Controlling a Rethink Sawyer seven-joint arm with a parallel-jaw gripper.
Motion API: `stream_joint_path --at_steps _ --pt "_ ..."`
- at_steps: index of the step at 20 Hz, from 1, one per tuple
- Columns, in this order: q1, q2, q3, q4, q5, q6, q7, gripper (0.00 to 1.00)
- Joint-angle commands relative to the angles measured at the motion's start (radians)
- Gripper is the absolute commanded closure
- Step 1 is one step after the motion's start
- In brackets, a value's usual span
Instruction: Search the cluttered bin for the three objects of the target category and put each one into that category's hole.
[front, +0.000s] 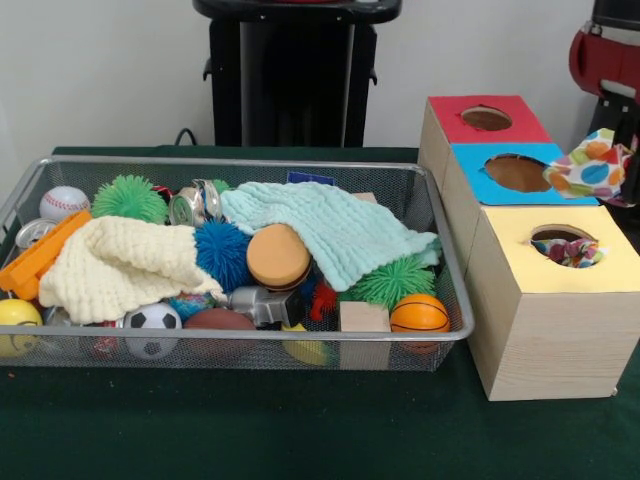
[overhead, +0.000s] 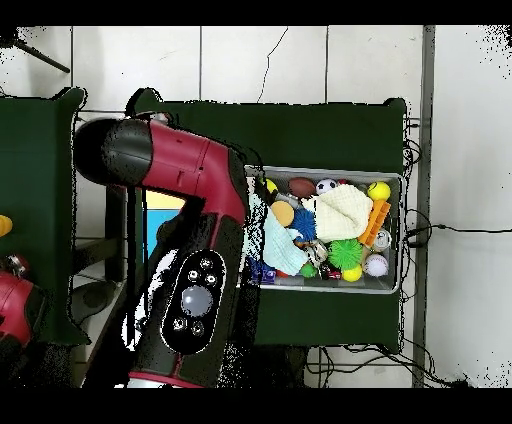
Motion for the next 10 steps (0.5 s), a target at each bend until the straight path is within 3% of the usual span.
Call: stream_joint_path --at_steps 1,10 --pt "0.022 0.077 0.018 0.156 0.066 -0.059 0.391 1.00" --pt "0.043 0.099 -0.004 0.179 0.101 -0.093 0.374 1.00"
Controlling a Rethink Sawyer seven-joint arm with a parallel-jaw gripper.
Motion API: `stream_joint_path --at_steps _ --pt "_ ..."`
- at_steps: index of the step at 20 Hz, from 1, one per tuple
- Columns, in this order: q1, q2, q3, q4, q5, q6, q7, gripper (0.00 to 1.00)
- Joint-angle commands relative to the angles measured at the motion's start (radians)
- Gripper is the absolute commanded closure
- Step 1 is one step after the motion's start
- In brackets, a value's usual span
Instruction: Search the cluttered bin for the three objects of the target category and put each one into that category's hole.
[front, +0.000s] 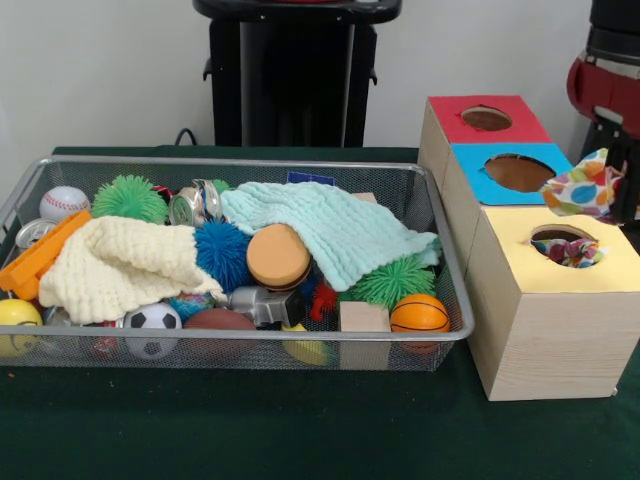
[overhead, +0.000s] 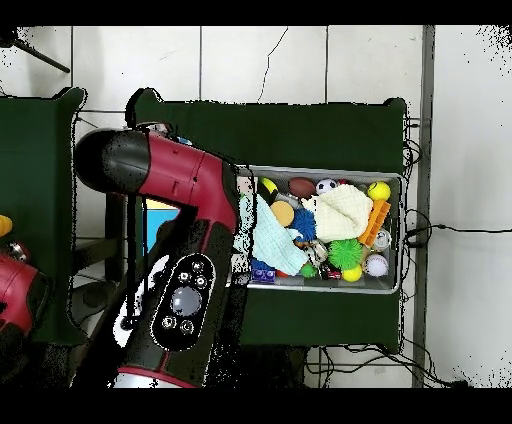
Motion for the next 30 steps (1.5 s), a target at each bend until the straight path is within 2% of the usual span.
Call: stream_joint_path --at_steps 1,4,5,14,30 --pt "0.001 0.059 0.029 0.142 0.046 -0.060 0.318 1.00" --pt "-0.005 0.054 0.053 0.164 0.071 -0.084 0.325 1.00" --pt "-0.002 0.056 0.046 0.164 0.077 -0.060 0.347 1.00" --pt "-0.004 0.068 0.034 0.191 0.079 -0.084 0.297 1.00" --pt "0.010 0.098 0.067 0.212 0.120 -0.136 0.289 1.00"
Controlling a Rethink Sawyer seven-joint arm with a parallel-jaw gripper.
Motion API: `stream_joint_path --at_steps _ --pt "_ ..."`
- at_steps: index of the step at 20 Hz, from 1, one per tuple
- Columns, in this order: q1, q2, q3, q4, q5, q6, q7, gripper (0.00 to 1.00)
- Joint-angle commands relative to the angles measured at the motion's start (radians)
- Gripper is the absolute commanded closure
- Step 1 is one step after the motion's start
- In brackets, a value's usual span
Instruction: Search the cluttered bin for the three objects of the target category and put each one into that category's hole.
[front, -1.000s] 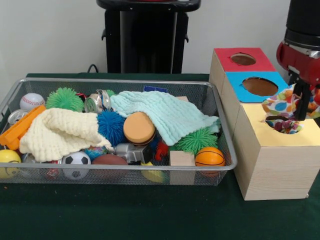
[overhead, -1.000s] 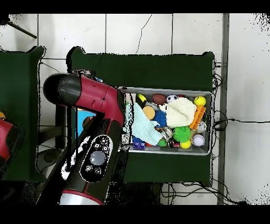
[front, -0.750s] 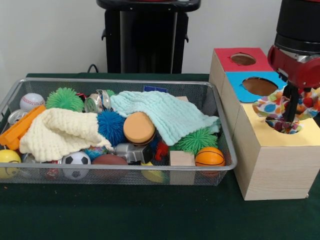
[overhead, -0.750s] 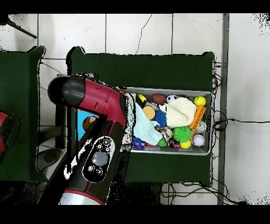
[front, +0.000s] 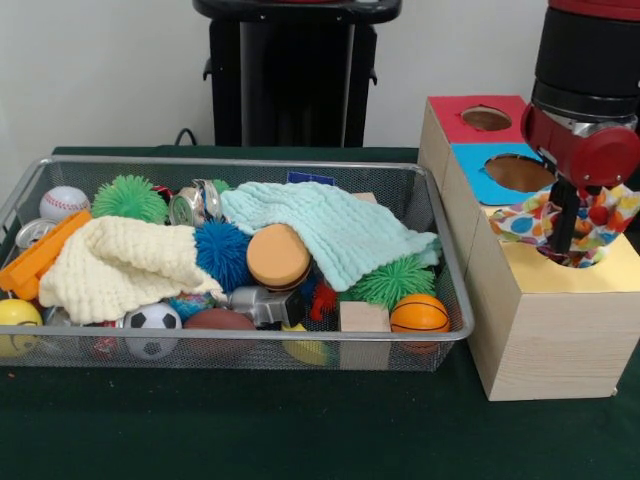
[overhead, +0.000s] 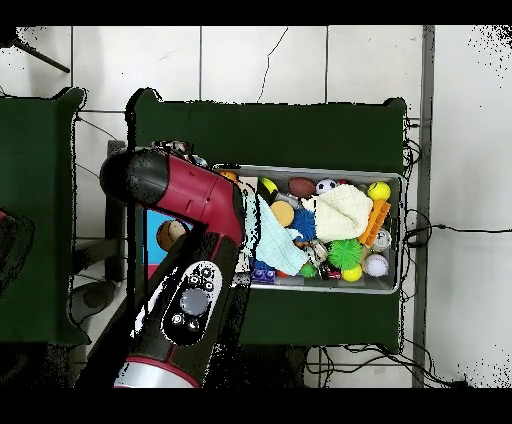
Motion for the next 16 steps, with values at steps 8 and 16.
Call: stream_joint_path --at_steps 8,16 --pt "-0.003 0.046 0.115 0.134 0.085 -0.062 0.259 1.00" --pt "0.024 0.075 0.044 0.107 0.055 0.019 0.289 1.00"
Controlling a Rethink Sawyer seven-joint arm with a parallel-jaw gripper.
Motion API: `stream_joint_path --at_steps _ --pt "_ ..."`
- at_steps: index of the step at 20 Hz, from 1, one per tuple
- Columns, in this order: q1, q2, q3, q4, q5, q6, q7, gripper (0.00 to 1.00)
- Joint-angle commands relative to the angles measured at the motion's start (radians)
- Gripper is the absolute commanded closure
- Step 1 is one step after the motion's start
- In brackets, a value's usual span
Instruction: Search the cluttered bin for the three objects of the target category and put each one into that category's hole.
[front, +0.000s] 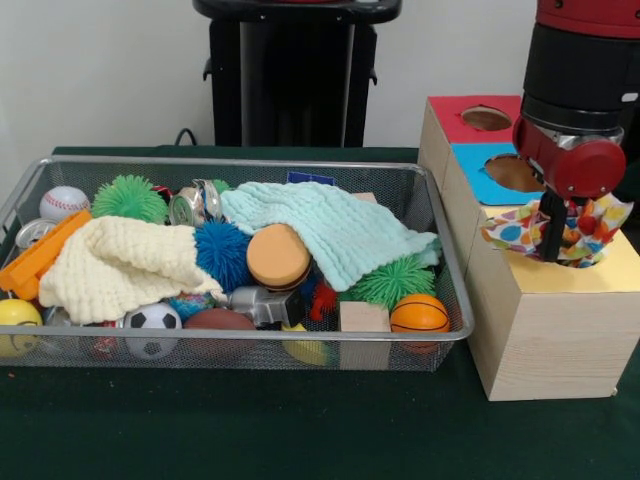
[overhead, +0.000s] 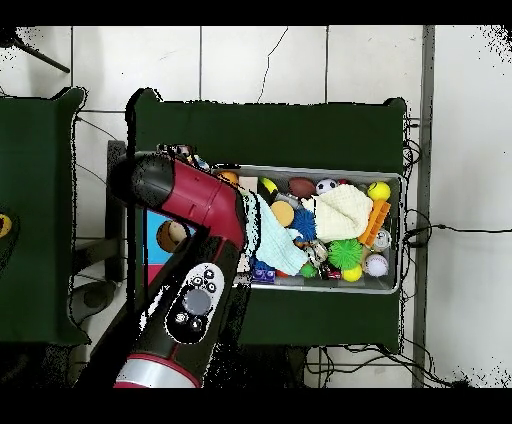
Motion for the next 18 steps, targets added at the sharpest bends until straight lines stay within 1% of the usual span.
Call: stream_joint_path --at_steps 1,3,6,8,12,14,17,18 --pt "0.025 0.069 0.029 0.070 0.007 0.051 0.294 1.00" --pt "0.036 0.084 -0.003 0.051 -0.006 0.065 0.306 1.00" --pt "0.039 0.095 -0.009 0.033 0.007 0.072 0.323 1.00" --pt "0.049 0.114 -0.035 0.011 0.012 0.086 0.354 1.00" --pt "0.072 0.159 -0.076 -0.016 0.051 0.082 0.447 1.00" --pt "0.084 0.182 -0.108 -0.027 0.056 0.100 0.481 1.00" --pt "0.111 0.219 -0.166 -0.050 0.069 0.161 0.589 1.00" --pt "0.112 0.225 -0.174 -0.057 0.071 0.171 0.603 1.00"
